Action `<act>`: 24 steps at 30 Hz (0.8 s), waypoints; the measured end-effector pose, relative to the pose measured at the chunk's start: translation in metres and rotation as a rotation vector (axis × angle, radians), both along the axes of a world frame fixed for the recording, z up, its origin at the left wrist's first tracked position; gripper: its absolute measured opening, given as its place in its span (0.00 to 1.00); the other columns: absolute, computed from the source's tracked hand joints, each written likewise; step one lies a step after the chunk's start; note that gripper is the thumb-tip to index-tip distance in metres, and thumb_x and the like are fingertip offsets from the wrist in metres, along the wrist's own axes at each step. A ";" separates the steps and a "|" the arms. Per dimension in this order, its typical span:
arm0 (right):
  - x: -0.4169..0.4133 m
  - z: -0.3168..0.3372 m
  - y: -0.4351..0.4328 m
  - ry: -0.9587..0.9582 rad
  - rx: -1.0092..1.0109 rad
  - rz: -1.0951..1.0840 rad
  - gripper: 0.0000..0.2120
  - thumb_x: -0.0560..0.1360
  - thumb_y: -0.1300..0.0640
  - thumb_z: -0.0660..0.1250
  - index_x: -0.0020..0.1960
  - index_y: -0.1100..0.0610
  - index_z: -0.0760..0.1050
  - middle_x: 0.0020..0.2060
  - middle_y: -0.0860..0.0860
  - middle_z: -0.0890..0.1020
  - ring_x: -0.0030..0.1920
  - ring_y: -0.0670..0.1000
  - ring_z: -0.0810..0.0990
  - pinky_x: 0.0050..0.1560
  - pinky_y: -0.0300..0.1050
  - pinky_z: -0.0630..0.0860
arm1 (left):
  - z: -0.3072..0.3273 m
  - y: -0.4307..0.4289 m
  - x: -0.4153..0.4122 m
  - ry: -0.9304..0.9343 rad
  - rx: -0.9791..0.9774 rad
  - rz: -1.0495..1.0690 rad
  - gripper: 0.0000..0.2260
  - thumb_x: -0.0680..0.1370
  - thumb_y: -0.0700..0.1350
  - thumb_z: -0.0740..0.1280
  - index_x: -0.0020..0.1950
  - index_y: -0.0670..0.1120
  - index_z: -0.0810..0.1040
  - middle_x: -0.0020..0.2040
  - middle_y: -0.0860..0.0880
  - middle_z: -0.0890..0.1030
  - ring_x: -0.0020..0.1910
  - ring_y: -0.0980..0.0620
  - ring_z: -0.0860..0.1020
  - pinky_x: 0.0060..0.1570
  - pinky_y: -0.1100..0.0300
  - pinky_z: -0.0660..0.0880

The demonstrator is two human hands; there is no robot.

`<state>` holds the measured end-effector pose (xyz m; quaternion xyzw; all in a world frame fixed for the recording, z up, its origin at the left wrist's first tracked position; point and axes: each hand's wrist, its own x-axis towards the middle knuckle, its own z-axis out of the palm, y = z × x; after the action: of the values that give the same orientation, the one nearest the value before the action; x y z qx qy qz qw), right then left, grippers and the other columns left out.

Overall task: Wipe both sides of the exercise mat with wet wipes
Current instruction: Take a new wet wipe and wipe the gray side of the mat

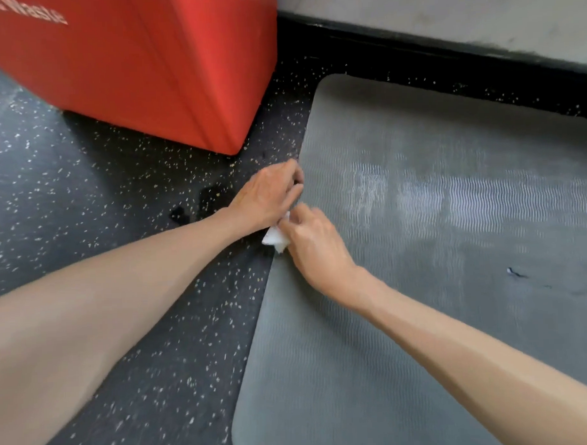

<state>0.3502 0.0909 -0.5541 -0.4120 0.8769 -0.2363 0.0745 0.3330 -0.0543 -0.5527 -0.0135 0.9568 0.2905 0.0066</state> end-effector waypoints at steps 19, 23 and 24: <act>0.118 0.010 0.045 -0.127 0.137 0.309 0.07 0.69 0.72 0.69 0.43 0.65 0.73 0.41 0.60 0.72 0.40 0.58 0.71 0.31 0.51 0.67 | 0.033 -0.002 0.064 -0.425 -0.232 -0.568 0.09 0.75 0.42 0.72 0.53 0.44 0.75 0.48 0.52 0.72 0.47 0.54 0.70 0.51 0.54 0.71; 0.109 0.008 0.033 -0.062 0.043 0.049 0.12 0.62 0.71 0.75 0.38 0.65 0.73 0.36 0.59 0.72 0.34 0.55 0.69 0.28 0.45 0.61 | 0.032 0.001 0.068 -0.413 -0.231 -0.536 0.06 0.75 0.39 0.72 0.47 0.45 0.77 0.44 0.53 0.73 0.44 0.54 0.71 0.52 0.51 0.73; 0.124 0.009 0.038 -0.068 0.042 0.058 0.13 0.60 0.71 0.76 0.39 0.65 0.74 0.37 0.58 0.73 0.34 0.56 0.71 0.28 0.45 0.62 | 0.032 0.001 0.069 -0.416 -0.230 -0.538 0.06 0.75 0.38 0.72 0.45 0.46 0.76 0.42 0.55 0.73 0.43 0.54 0.72 0.52 0.49 0.73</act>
<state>0.4746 0.1285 -0.5447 -0.4275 0.8662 -0.2294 0.1195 0.4019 -0.0530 -0.5208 0.1794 0.9306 0.1599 0.2760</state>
